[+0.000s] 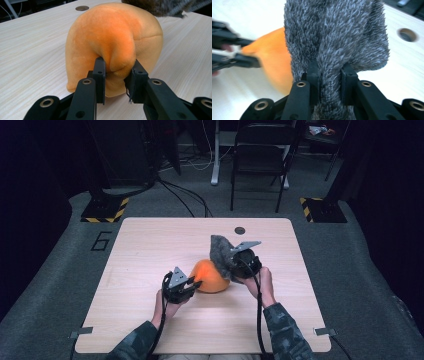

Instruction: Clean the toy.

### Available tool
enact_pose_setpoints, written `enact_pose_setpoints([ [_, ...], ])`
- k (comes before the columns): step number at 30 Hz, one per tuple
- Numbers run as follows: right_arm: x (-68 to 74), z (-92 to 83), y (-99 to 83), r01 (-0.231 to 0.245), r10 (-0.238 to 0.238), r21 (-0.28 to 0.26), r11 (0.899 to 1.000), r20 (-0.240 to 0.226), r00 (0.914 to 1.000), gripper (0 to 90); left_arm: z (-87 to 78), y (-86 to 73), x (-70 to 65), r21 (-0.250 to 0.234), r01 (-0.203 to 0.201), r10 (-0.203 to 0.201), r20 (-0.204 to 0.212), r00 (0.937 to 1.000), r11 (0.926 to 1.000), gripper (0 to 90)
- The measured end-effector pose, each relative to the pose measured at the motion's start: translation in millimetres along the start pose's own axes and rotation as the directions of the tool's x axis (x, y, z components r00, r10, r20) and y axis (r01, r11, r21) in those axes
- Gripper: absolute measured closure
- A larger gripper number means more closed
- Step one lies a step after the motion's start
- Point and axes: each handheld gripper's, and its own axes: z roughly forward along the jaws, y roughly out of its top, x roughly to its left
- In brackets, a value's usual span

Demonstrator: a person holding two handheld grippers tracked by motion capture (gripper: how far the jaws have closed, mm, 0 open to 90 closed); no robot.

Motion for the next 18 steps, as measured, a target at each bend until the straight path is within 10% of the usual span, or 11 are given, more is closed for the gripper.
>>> enact_pose_setpoints([
  [4,11.4,21.9,-7.1,0.078,-0.081,0.075,0.994,0.037,0.9960,73.6,1.0,0.2,-0.5,0.012,-0.009,0.009,0.000,1.0000,0.9999,63.4],
  [11,2.7,26.0,-11.6,0.022,-0.024,0.063,0.998,0.027,0.9993,73.5,5.8,-3.6,-6.1,0.049,-0.084,0.086,-0.051,0.9950,0.9953,44.0],
  [18,1.1,28.6,-12.7,0.036,-0.038,0.058,0.998,0.041,0.9984,73.5,7.8,-6.6,-6.2,0.009,-0.064,0.065,-0.041,0.9971,0.9979,72.0],
])
